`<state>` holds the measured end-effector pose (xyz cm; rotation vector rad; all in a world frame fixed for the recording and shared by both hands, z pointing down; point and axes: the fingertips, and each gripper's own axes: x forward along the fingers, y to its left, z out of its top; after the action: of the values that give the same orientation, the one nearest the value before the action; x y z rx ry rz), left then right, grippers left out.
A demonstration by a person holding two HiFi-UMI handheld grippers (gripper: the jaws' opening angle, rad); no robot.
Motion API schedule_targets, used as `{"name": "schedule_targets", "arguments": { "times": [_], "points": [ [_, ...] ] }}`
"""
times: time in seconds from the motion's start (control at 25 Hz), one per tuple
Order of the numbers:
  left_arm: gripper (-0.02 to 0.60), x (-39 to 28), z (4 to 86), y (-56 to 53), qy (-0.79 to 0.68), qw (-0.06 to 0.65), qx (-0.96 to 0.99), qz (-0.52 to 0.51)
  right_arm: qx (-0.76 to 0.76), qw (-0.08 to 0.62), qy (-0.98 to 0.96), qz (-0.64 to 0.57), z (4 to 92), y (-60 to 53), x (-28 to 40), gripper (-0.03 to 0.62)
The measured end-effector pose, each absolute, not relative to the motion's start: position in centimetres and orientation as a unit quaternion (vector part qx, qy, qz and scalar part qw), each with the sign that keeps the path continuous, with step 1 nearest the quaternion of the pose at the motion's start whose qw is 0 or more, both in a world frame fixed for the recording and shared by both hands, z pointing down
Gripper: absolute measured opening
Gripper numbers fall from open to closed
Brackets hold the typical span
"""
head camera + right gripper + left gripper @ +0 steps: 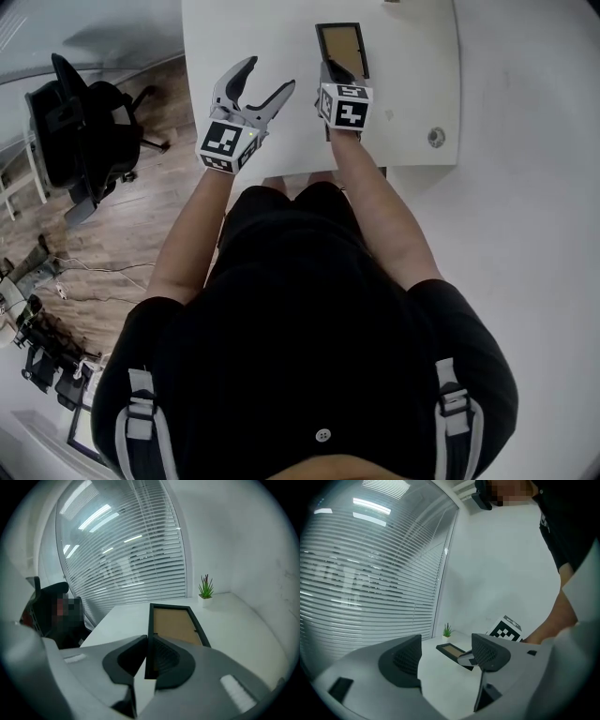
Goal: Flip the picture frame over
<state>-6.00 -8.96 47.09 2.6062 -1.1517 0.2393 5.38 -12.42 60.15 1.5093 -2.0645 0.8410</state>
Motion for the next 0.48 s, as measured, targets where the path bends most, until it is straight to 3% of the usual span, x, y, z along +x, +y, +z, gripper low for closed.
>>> {"name": "schedule_targets", "arguments": {
  "times": [0.48],
  "points": [
    [0.337, -4.4, 45.4, -8.2, -0.408, 0.124, 0.9, 0.084, 0.486, 0.123, -0.767, 0.4, 57.5, -11.8, 4.7, 0.049]
  ]
}}
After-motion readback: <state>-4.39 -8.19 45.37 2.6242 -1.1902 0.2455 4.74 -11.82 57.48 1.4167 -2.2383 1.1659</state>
